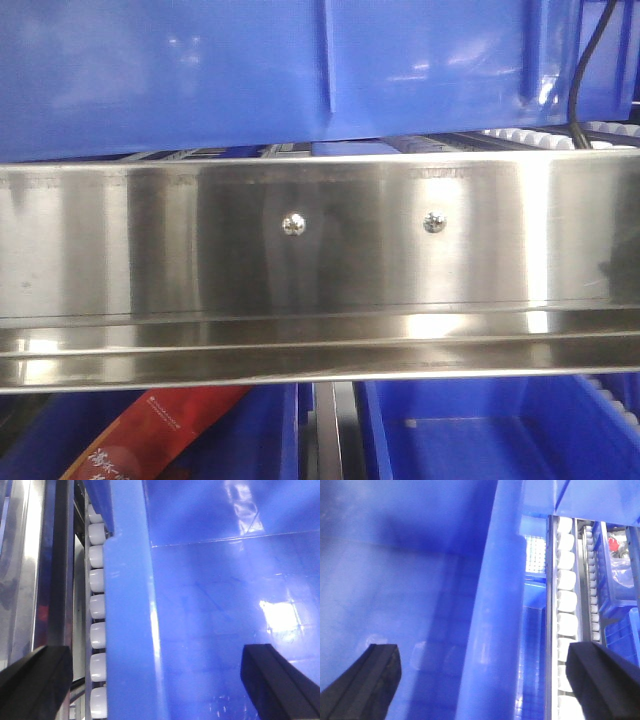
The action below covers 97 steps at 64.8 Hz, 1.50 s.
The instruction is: Move blue bin to conveyor side
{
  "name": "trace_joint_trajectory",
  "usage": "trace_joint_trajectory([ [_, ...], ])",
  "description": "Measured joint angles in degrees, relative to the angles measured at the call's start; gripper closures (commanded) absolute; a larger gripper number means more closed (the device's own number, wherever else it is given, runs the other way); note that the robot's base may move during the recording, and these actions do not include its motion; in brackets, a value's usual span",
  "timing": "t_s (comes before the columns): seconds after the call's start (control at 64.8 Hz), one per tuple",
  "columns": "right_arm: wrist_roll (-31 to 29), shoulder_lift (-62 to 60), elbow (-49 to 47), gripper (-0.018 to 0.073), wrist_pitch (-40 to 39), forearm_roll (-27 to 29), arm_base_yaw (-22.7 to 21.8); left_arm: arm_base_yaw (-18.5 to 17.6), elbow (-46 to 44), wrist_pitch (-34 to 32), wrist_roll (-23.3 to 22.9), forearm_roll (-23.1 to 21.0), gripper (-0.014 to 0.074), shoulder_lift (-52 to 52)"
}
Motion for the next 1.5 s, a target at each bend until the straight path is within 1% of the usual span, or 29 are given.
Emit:
trace_joint_trajectory([
  [0.849, 0.0, 1.3, 0.0, 0.0010, 0.1, 0.0, 0.0, 0.0, 0.8, 0.0, 0.0, -0.5, 0.0017, 0.0],
  [1.018, 0.0, 1.3, 0.0, 0.0010, 0.1, 0.0, 0.0, 1.0, 1.8, 0.0, 0.0, -0.6, 0.0017, 0.0],
  [1.327, -0.1, 1.3, 0.0, 0.0010, 0.1, 0.0, 0.0, 1.2, 1.8, 0.0, 0.0, -0.6, 0.0018, 0.0],
  [1.404, -0.1, 1.3, 0.0, 0.0045, 0.1, 0.0, 0.0, 1.2, 1.8, 0.0, 0.0, -0.6, 0.0027, 0.0],
  [1.497, -0.1, 1.3, 0.0, 0.0169, 0.1, 0.0, 0.0, 1.2, 1.8, 0.0, 0.0, -0.6, 0.0094, 0.0],
])
